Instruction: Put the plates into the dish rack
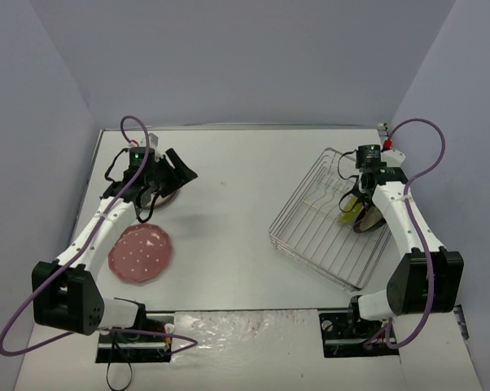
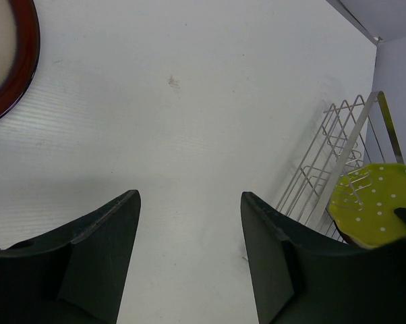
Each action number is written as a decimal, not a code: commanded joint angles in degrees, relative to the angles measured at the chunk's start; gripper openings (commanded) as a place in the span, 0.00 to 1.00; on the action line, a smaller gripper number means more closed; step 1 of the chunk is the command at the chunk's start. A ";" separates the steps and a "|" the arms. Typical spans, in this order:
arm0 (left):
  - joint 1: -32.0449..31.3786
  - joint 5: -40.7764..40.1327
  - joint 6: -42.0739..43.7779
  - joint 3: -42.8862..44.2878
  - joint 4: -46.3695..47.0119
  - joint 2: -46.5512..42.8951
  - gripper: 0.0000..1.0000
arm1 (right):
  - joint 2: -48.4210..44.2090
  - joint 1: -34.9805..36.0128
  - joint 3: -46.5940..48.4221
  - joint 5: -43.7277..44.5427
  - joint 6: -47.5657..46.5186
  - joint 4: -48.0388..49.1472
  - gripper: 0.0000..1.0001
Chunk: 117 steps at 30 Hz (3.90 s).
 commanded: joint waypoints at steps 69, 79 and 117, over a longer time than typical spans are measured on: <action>-0.43 -16.23 0.84 7.97 -9.88 0.14 0.58 | -1.05 19.77 26.50 -0.17 0.01 -3.11 0.64; 4.18 -28.41 -1.62 15.30 -17.65 4.67 0.61 | 12.33 29.72 32.20 -9.61 -3.11 5.90 0.66; 27.04 -8.36 -2.10 11.08 -1.45 32.42 0.64 | 24.65 31.48 30.37 -24.57 -4.63 19.48 0.67</action>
